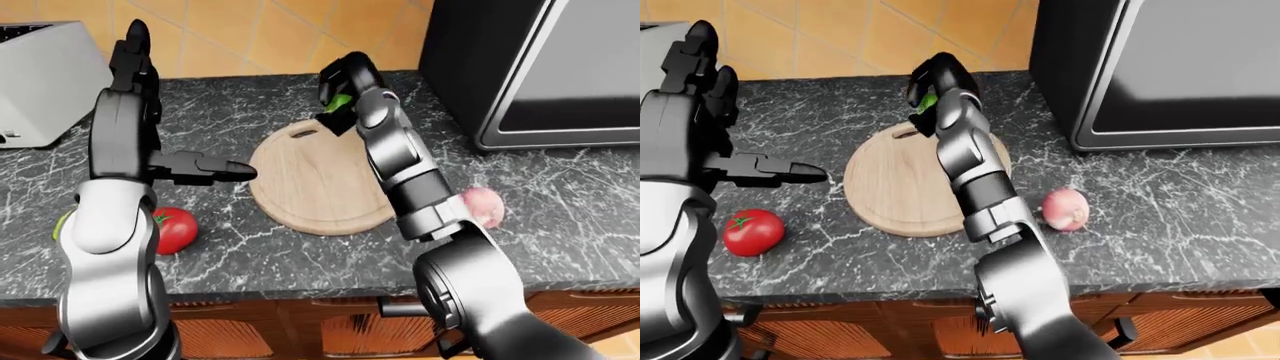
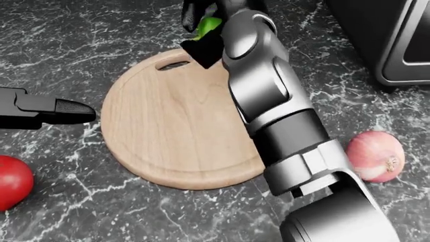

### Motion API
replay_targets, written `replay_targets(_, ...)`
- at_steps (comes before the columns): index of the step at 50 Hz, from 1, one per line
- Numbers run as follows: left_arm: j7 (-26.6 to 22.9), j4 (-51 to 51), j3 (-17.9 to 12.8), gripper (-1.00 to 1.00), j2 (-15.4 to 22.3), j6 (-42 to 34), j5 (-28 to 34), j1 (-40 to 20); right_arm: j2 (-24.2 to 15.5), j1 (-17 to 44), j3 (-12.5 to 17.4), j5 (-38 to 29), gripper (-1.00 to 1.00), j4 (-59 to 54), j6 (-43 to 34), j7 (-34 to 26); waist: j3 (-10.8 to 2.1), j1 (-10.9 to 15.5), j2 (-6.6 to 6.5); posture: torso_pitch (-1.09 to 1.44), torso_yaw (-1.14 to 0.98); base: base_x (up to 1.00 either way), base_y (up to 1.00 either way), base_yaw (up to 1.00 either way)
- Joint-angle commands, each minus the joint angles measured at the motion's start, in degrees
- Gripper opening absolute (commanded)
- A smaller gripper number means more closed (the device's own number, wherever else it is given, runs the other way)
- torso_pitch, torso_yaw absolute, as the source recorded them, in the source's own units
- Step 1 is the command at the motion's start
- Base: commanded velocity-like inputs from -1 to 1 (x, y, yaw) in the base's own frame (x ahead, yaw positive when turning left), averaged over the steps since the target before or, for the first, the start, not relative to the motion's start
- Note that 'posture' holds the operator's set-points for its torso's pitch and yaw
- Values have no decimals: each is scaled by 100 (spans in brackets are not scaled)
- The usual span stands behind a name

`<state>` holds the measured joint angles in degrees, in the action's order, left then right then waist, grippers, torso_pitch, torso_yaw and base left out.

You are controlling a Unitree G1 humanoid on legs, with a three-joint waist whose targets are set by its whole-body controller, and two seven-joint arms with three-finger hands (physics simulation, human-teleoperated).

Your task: Place the avocado, onion, tomato and bell pepper on the cutting board.

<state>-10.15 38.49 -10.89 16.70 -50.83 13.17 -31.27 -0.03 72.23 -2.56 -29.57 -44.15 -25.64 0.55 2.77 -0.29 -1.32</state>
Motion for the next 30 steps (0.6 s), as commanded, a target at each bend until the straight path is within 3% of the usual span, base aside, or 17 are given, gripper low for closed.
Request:
replay_targets(1, 43, 131, -55, 100, 57, 153, 38, -140, 12, 202, 0, -137, -100, 219, 167, 90, -171, 0, -32, 0, 0, 0, 0, 0)
replay_targets(14, 41, 96, -58, 100, 80, 147, 33, -193, 104, 82, 49, -117, -100, 157, 42, 127, -173, 14, -33, 0, 0, 0, 0, 0)
replay_targets(30, 42, 128, -84, 100, 87, 160, 22, -142, 201, 309, 234, 599, -100, -1325, 1408, 1652, -212, 6, -53, 0, 0, 0, 0, 0)
